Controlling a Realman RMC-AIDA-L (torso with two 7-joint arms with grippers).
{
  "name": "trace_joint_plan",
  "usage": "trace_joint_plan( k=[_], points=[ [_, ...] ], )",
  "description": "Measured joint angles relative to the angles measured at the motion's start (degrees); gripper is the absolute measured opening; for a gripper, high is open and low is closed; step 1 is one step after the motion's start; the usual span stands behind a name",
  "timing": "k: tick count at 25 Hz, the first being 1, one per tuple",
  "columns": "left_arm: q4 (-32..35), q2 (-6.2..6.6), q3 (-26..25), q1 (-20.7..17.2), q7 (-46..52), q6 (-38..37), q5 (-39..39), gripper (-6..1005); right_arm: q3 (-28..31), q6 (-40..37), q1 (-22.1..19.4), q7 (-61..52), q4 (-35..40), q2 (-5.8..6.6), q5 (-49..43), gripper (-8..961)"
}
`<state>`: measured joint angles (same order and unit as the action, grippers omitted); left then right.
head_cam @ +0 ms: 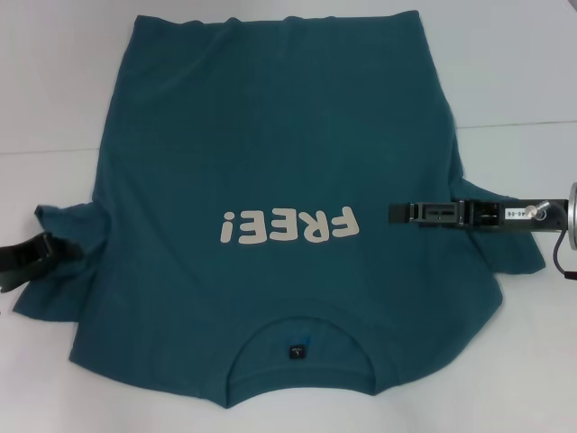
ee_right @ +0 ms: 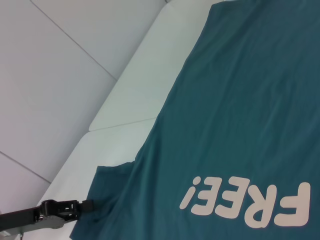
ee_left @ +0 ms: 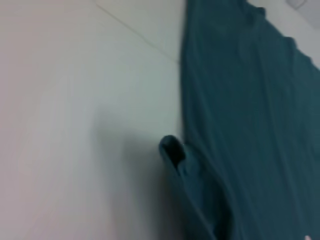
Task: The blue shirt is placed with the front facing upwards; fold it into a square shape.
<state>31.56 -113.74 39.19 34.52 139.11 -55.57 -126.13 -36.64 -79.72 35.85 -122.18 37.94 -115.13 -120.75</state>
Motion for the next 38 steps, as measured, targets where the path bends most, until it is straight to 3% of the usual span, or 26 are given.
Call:
trace_joint_plan(
  k=[2,5,13,25,34,38],
  points=[
    [0.31,0.13,-0.05,-0.06,0.04,-0.65,0.51,308,0.14,0.0,0.0,0.09,-0.04,0.0,0.0,941],
    [0.49,0.2,-0.41,-0.13,0.22,-1.44,0.62,88,0.21,0.0,0.01,0.08,-0.07,0.0,0.0,941],
    [0.21,1.55,-8.81,-0.55,-2.47,-8.02,2.49,23,0.38,-0.01,-0.2,0.08,-0.07,0.0,0.0,942],
    [0.25,2.37,-10.23,-0.58,-3.17,-9.45,2.65,0,0.36,0.0,-0.34,0.19,-0.07,0.0,0.0,941],
    [0.83,5.98,-9.39,3.71,0.16,-11.84,-0.94,0,0.33,-0.14,-0.35,0.19,-0.07,0.0,-0.01,941],
    [2.14,6.63,-9.23,5.23,2.48,-11.96,-4.04,0,0.34,-0.2,-0.35,0.21,-0.06,0.0,0.0,942]
  ],
)
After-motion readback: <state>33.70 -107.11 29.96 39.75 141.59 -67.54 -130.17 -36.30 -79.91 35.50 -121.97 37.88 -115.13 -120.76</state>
